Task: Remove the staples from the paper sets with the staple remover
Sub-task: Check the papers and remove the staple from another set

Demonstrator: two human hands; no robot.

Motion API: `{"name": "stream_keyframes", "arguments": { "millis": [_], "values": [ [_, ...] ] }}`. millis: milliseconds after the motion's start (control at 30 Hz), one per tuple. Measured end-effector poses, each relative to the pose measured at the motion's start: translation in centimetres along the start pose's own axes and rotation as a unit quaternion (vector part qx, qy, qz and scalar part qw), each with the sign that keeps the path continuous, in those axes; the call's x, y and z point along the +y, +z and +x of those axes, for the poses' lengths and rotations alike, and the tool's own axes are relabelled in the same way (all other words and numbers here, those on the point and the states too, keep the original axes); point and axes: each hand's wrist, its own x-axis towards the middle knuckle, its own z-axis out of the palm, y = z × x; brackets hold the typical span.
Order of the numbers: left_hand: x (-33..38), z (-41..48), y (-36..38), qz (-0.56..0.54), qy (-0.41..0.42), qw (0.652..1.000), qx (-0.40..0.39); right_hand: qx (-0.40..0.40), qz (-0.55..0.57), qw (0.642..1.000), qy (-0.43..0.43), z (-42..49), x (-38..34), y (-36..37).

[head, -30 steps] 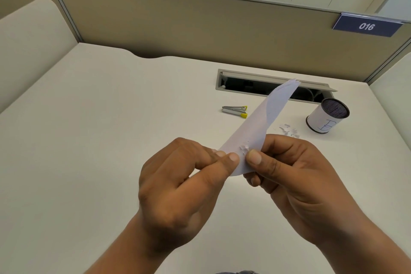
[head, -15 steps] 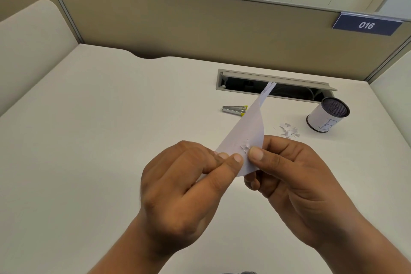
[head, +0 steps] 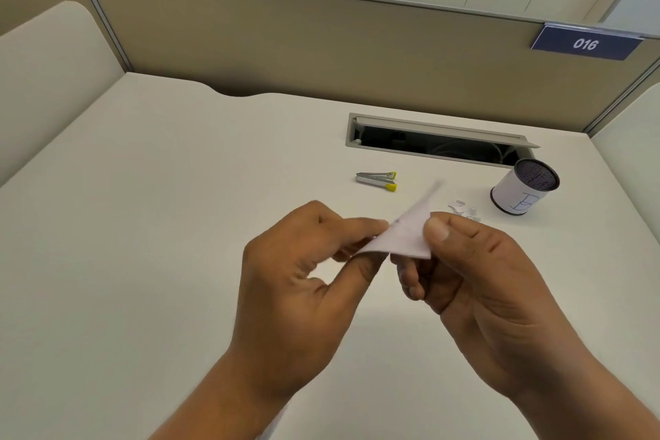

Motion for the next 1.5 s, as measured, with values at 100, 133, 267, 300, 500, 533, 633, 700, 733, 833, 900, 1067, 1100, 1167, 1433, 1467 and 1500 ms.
{"name": "stream_keyframes", "arguments": {
  "millis": [100,133,267,300,500,533,633,700,733,833,900,1067,1100,1167,1433,1467,1500],
  "values": [
    [0.8,0.5,-0.1,-0.141,-0.167,0.975,-0.035,0.007,0.013,1.0,-0.007,0.2,-0.2,0.2],
    [0.8,0.6,-0.2,-0.199,-0.219,0.954,-0.041,0.012,0.014,1.0,-0.004,0.3,-0.2,0.3],
    [0.0,0.7,-0.2,-0.328,-0.321,0.887,-0.056,0.022,0.003,1.0,0.007,0.5,-0.1,0.4],
    [-0.1,0.7,-0.2,-0.331,-0.327,0.884,-0.053,0.024,0.001,1.0,0.008,0.5,-0.1,0.3],
    [-0.1,0.7,0.0,-0.245,-0.269,0.931,-0.037,0.044,-0.057,0.997,-0.007,0.4,-0.1,0.4],
    [-0.1,0.8,0.0,-0.228,-0.256,0.939,-0.035,0.046,-0.066,0.997,-0.009,0.4,-0.2,0.4],
    [-0.3,0.9,0.0,-0.19,-0.235,0.953,-0.035,0.047,-0.093,0.995,-0.008,0.4,-0.2,0.5],
    [-0.3,1.0,0.0,-0.164,-0.227,0.959,-0.036,0.05,-0.1,0.994,0.001,0.4,-0.3,0.5],
    [-0.3,1.0,-0.1,-0.155,-0.222,0.962,-0.036,0.053,-0.1,0.994,0.006,0.4,-0.3,0.5],
    [-0.4,1.2,-0.1,-0.134,-0.192,0.972,-0.034,0.063,-0.107,0.992,0.015,0.4,-0.3,0.6],
    [-0.5,1.3,-0.1,-0.128,-0.179,0.975,-0.026,0.068,-0.107,0.992,0.017,0.5,-0.4,0.6],
    [-0.7,1.4,-0.2,-0.096,-0.147,0.984,-0.016,0.074,-0.09,0.993,0.021,0.6,-0.6,0.6],
    [-0.6,1.5,-0.3,-0.076,-0.13,0.988,-0.02,0.076,-0.08,0.994,0.025,0.7,-0.6,0.7],
    [-0.5,1.4,-0.4,-0.033,-0.093,0.995,-0.033,0.089,-0.064,0.993,0.044,0.8,-0.7,1.0],
    [-1.3,0.0,0.1,0.152,0.148,0.977,-0.004,0.076,-0.072,0.991,0.085,1.0,-0.5,0.7],
    [-1.4,-0.1,0.1,0.162,0.171,0.972,-0.001,0.067,-0.065,0.992,0.084,1.0,-0.4,0.6],
    [-1.5,-0.1,0.0,0.169,0.189,0.967,0.003,0.058,-0.061,0.993,0.08,1.0,-0.4,0.6]
  ]
}}
